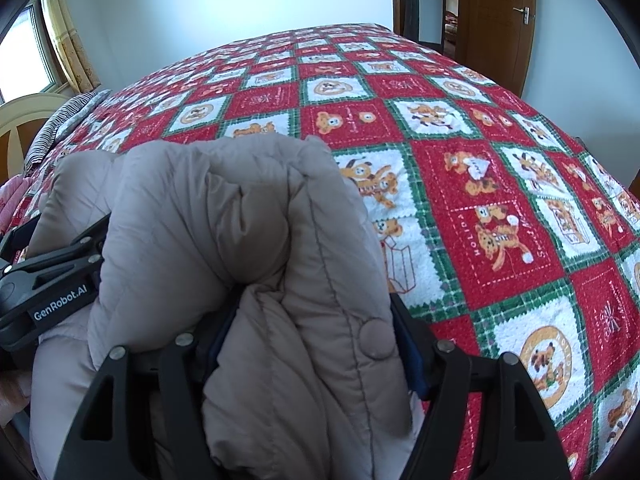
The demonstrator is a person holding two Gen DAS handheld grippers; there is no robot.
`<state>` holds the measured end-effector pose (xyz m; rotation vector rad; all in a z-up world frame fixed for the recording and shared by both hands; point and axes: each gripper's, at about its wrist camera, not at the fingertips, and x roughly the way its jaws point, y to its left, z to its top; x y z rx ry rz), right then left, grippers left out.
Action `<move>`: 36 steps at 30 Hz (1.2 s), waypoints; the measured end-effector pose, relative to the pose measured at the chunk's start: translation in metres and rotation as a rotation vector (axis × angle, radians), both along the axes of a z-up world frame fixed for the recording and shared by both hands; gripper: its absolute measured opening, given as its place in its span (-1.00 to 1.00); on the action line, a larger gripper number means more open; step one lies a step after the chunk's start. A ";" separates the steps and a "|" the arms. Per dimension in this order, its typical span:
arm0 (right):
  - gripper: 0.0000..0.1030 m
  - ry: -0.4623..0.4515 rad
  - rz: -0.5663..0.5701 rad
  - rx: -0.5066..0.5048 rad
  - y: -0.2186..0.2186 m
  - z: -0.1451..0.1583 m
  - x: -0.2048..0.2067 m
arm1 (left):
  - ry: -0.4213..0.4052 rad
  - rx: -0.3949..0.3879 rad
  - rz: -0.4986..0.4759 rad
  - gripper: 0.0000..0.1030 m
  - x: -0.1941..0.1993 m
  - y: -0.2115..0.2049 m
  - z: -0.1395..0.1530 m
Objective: Fold large clothes
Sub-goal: 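Hold the beige jacket bundle with both grippers and lift it off the quilt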
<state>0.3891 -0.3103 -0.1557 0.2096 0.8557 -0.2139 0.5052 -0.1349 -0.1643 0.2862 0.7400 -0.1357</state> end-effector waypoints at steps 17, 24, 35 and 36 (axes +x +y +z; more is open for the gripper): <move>0.40 -0.010 -0.006 0.025 -0.003 -0.001 -0.003 | -0.018 0.021 -0.003 0.99 -0.003 -0.006 0.002; 0.52 -0.074 -0.038 0.100 -0.010 0.018 -0.037 | -0.002 -0.076 -0.020 0.99 -0.034 0.012 0.037; 0.65 -0.038 -0.007 0.091 -0.012 0.004 -0.052 | -0.068 -0.014 -0.060 0.99 -0.062 -0.007 0.021; 0.65 -0.024 0.003 0.081 -0.012 0.006 -0.051 | -0.066 -0.017 -0.062 0.99 -0.062 -0.007 0.022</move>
